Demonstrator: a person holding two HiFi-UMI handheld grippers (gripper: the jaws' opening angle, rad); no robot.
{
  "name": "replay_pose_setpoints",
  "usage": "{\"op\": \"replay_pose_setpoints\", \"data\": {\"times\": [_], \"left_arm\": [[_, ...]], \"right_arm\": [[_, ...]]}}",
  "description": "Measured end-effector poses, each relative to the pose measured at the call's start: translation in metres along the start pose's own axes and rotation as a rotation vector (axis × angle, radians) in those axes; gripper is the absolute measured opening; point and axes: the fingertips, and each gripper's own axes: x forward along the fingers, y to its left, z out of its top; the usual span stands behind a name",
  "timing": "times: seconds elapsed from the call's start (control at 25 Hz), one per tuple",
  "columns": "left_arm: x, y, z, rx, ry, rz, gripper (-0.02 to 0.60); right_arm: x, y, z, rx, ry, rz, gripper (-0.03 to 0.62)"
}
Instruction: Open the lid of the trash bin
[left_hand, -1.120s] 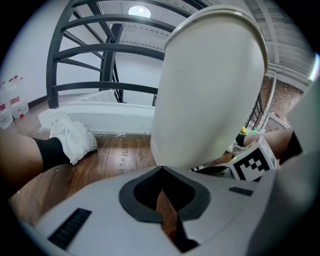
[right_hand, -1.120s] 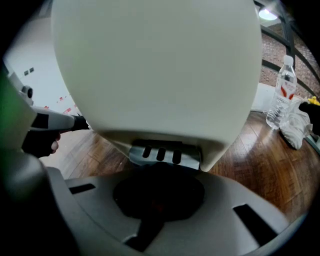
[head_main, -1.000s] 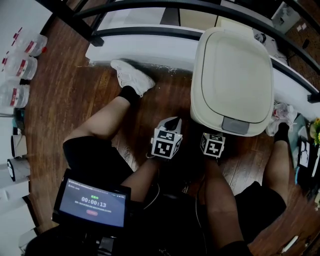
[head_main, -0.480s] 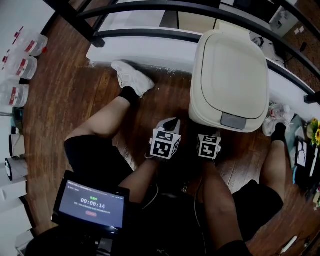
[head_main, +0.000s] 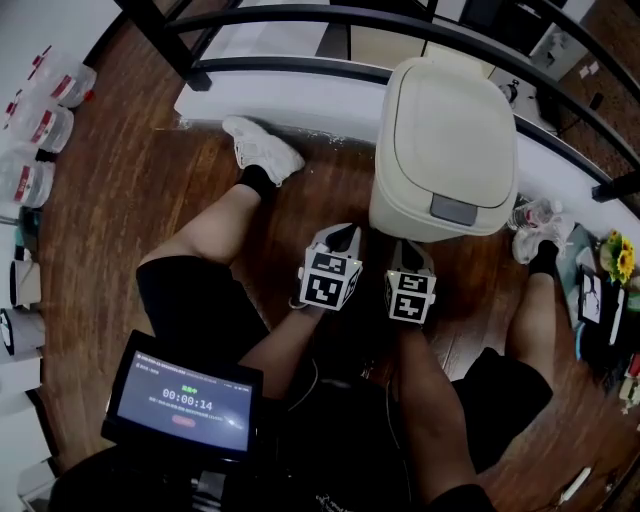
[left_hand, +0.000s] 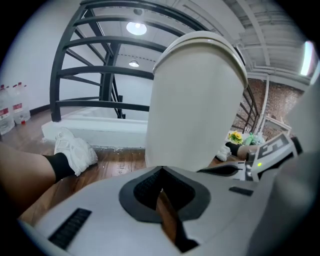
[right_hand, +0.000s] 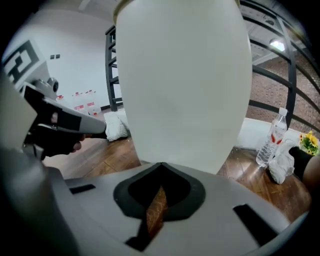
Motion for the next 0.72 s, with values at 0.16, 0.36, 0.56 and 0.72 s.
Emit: {"op": "replay_pose_setpoints", "data": {"times": [0.16, 0.36, 0.56, 0.72], "left_arm": [[-0.016, -0.013, 0.003, 0.010, -0.026, -0.006, -0.002], [-0.043, -0.028, 0.011, 0.011, -0.089, -0.007, -0.002], [-0.071, -0.034, 0.019, 0.008, -0.149, 0.011, -0.002], [-0.091, -0.047, 0.024, 0.015, -0.199, 0.015, -0.002]], "right_arm": [[-0.028, 0.006, 0.011, -0.007, -0.051, 0.004, 0.005], [-0.064, 0.013, 0.023, -0.028, -0.110, 0.013, 0.005], [-0.102, 0.014, 0.039, -0.037, -0.182, 0.013, 0.005], [-0.136, 0.014, 0.052, -0.037, -0.251, 0.010, 0.005]]}}
